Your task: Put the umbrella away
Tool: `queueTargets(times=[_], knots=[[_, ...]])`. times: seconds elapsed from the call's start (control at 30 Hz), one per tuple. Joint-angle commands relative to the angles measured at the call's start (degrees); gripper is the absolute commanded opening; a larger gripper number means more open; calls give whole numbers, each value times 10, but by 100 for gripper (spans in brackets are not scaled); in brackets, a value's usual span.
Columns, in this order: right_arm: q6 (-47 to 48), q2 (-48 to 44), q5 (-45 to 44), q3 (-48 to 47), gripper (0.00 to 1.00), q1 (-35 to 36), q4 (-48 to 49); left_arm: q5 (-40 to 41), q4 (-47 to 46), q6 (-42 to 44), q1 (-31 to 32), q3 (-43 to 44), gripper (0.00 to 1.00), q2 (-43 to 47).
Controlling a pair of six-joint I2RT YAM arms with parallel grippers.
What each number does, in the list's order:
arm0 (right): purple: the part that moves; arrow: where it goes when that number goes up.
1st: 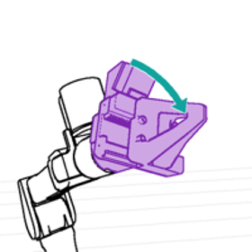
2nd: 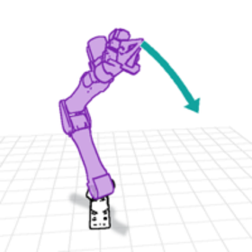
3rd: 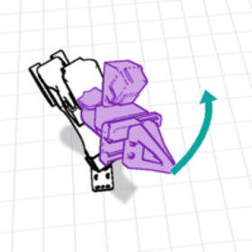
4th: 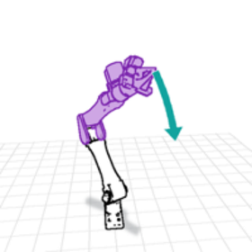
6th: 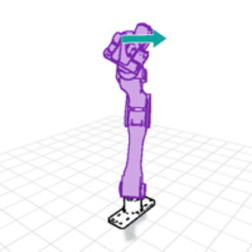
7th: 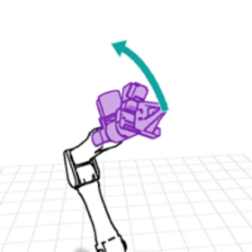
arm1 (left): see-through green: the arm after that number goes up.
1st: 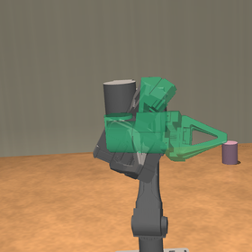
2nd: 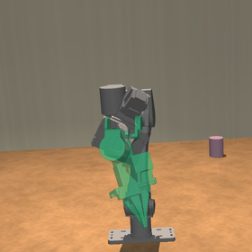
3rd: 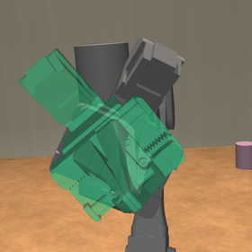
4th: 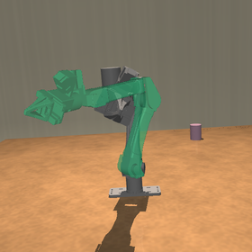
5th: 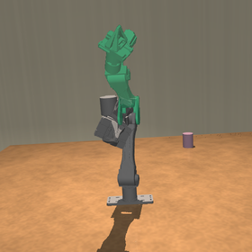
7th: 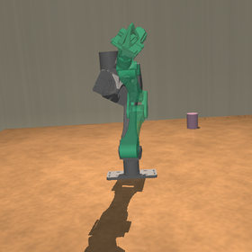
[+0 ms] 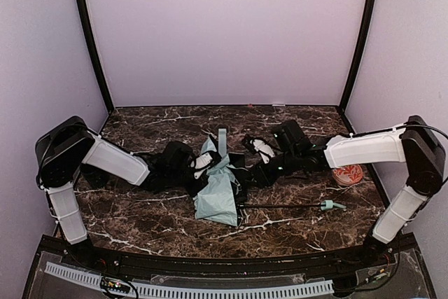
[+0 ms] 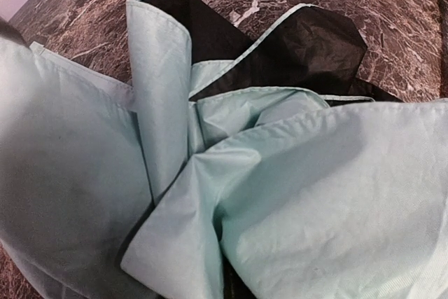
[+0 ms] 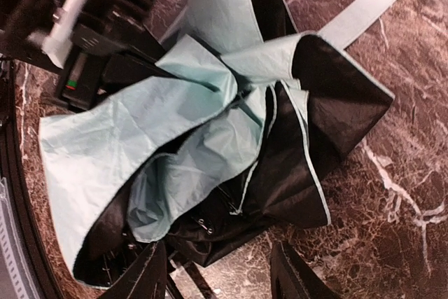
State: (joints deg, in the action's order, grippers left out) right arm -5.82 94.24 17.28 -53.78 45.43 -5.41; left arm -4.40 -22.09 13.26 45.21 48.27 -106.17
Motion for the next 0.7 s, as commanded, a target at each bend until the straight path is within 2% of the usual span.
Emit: queueTargets(times=[0.0, 0.1, 0.17, 0.23, 0.37, 0.5, 0.67], knots=[[-7, -52, 23, 15, 52, 20, 64, -4, 40, 8, -3, -18, 0, 13], [-14, -37, 64, 18, 57, 31, 111, 0, 34, 11, -3, -19, 0, 32], [-31, -7, 35, -5, 57, 26, 96, -7, 24, 13, -3, -24, 0, 60], [-61, 7, 4, -19, 58, 2, 97, -29, 12, 23, -2, -35, 0, 98], [-101, 18, 10, -28, 62, -55, 142, -70, -30, 42, -1, -71, 0, 165], [-71, 76, -14, -81, 63, -70, 65, -107, -40, 48, 1, -86, 0, 201], [-53, 168, 67, -104, 63, -70, 62, -134, -68, 52, 8, -98, 0, 227]])
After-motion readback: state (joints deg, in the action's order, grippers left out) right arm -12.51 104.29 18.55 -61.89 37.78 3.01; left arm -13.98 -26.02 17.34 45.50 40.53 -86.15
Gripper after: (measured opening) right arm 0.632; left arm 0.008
